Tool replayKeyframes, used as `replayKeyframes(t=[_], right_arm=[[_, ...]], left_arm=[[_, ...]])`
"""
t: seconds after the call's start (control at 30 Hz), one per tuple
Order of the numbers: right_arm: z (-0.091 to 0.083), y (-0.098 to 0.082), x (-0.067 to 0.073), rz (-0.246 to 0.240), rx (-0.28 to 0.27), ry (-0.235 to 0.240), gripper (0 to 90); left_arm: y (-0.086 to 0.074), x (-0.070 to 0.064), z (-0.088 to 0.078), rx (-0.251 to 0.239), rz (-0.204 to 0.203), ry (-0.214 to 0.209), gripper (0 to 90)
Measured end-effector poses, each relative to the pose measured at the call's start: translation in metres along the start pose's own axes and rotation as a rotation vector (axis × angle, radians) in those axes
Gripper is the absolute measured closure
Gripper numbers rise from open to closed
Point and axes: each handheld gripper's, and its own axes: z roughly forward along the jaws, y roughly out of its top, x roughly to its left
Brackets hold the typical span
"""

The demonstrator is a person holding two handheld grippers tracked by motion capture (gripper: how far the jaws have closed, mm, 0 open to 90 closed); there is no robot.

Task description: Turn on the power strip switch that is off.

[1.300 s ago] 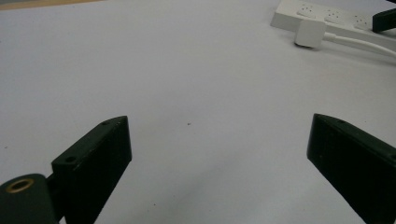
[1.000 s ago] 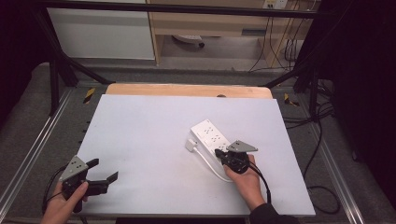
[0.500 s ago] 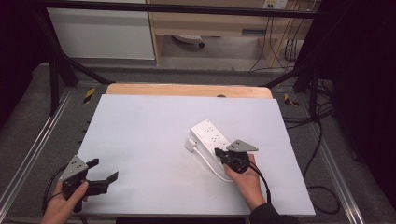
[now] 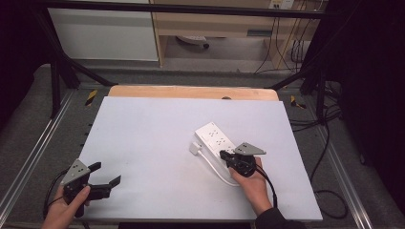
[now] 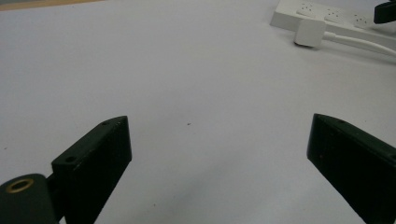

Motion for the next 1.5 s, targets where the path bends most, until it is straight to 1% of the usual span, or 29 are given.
replayKeyframes(t=[0.33, 0.57, 0.6, 0.67, 0.73, 0.77, 0.8, 0.83, 0.87, 0.9, 0.93, 1.03, 1.07, 1.1, 1.13, 1.17, 1.2, 1.23, 1.27, 1.3, 1.33, 1.37, 1.4, 1.43, 1.47, 1.5], right_arm=[[-0.004, 0.002, -0.002, 0.026, -0.022, 0.004, 81.4], [-0.005, 0.003, -0.003, 0.028, -0.029, 0.005, 78.2], [-0.006, 0.003, -0.003, 0.037, -0.029, 0.005, 76.7], [-0.006, 0.003, -0.003, 0.038, -0.031, 0.005, 75.7], [-0.008, 0.004, -0.003, 0.041, -0.036, 0.000, 71.1], [-0.008, 0.004, -0.003, 0.041, -0.036, 0.000, 71.1], [-0.009, 0.005, -0.003, 0.047, -0.040, -0.002, 67.4], [-0.009, 0.006, -0.003, 0.049, -0.041, -0.004, 65.5], [-0.009, 0.006, -0.003, 0.049, -0.041, -0.004, 65.5], [-0.010, 0.007, -0.004, 0.057, -0.045, -0.005, 61.2], [-0.010, 0.007, -0.004, 0.057, -0.045, -0.005, 61.2], [-0.013, 0.009, -0.005, 0.067, -0.051, -0.014, 55.8], [-0.013, 0.009, -0.005, 0.067, -0.051, -0.014, 55.8], [-0.015, 0.010, -0.006, 0.064, -0.056, -0.021, 51.5], [-0.015, 0.010, -0.006, 0.064, -0.056, -0.021, 51.5], [-0.017, 0.011, -0.006, 0.073, -0.059, -0.025, 47.2], [-0.017, 0.011, -0.006, 0.073, -0.059, -0.025, 47.2], [-0.018, 0.013, -0.007, 0.077, -0.060, -0.030, 42.3], [-0.018, 0.013, -0.007, 0.077, -0.060, -0.030, 42.3], [-0.019, 0.013, -0.007, 0.084, -0.059, -0.032, 40.1], [-0.020, 0.015, -0.008, 0.095, -0.058, -0.035, 34.2], [-0.021, 0.015, -0.008, 0.101, -0.055, -0.040, 30.7], [-0.021, 0.015, -0.008, 0.101, -0.055, -0.040, 30.7], [-0.021, 0.016, -0.007, 0.109, -0.055, -0.045, 28.8], [-0.022, 0.016, -0.008, 0.103, -0.057, -0.049, 26.9], [-0.023, 0.017, -0.007, 0.102, -0.059, -0.060, 20.5]], left_arm=[[0.000, 0.000, 0.000, 0.000, 0.001, 0.001, 6.6], [0.000, 0.000, 0.000, 0.003, 0.004, 0.001, 6.7], [0.000, 0.000, 0.000, 0.003, 0.005, 0.001, 6.6], [0.000, 0.000, 0.000, 0.002, 0.004, 0.001, 6.7], [0.000, 0.000, 0.000, 0.002, 0.004, 0.001, 6.6], [0.000, 0.000, 0.000, 0.002, 0.004, 0.001, 6.6], [0.000, 0.000, 0.000, 0.001, 0.004, 0.001, 6.6], [0.000, 0.000, 0.000, 0.001, 0.005, 0.001, 6.7], [0.000, 0.000, 0.000, 0.002, 0.004, 0.001, 6.7], [0.000, 0.000, 0.000, 0.002, 0.004, 0.001, 6.6], [0.000, 0.000, 0.000, 0.002, 0.004, 0.001, 6.6], [-0.001, 0.000, 0.000, 0.002, 0.005, 0.001, 6.6], [-0.001, 0.000, 0.000, 0.002, 0.005, 0.000, 6.6], [-0.001, 0.000, 0.000, 0.003, 0.005, 0.000, 6.6], [-0.001, 0.000, 0.000, 0.003, 0.005, 0.000, 6.6], [-0.001, 0.000, 0.000, 0.003, 0.005, 0.000, 6.6], [-0.001, 0.000, 0.000, 0.003, 0.005, 0.000, 6.6], [-0.001, 0.000, 0.000, 0.003, 0.005, 0.000, 6.6], [-0.001, 0.000, 0.000, 0.003, 0.005, 0.001, 6.6], [-0.001, 0.000, 0.000, 0.003, 0.005, 0.000, 6.6], [-0.001, 0.000, 0.000, 0.003, 0.005, 0.001, 6.7], [-0.001, 0.000, 0.000, 0.003, 0.005, 0.001, 6.6], [-0.001, 0.000, 0.000, 0.005, 0.007, 0.000, 6.6], [-0.001, 0.000, 0.000, 0.006, 0.008, 0.000, 6.6], [-0.001, 0.000, 0.000, 0.006, 0.007, 0.000, 6.7], [-0.001, 0.000, 0.000, 0.006, 0.007, 0.000, 6.7]])
